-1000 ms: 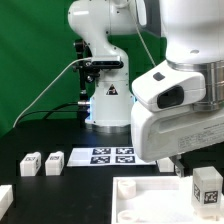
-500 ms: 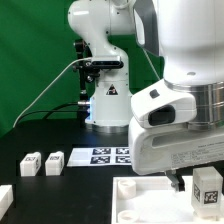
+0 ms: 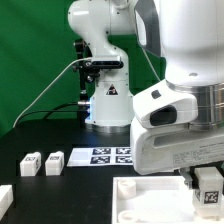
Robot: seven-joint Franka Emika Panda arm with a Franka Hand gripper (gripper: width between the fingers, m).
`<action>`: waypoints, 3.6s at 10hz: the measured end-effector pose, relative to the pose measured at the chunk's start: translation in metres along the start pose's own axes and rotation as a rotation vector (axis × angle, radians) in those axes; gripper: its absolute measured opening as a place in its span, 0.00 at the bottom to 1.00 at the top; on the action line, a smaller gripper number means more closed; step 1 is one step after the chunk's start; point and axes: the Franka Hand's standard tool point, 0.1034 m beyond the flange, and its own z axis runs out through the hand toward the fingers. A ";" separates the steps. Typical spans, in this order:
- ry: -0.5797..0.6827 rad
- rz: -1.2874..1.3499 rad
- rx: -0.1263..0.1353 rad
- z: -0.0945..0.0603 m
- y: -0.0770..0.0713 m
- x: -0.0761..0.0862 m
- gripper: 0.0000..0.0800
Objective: Assemble one leg
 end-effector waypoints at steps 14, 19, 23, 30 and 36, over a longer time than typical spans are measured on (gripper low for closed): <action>0.092 1.467 0.240 0.008 -0.022 -0.003 0.40; 0.079 0.924 0.110 0.001 -0.021 -0.008 0.79; 0.103 0.483 0.076 0.001 -0.025 -0.008 0.81; 0.121 0.096 -0.014 0.005 -0.012 -0.006 0.50; 0.115 0.667 0.034 0.006 -0.010 -0.007 0.38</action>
Offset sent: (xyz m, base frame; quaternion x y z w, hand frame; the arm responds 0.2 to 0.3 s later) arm 0.0000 0.0000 0.0000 0.0000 0.0000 0.2667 0.9638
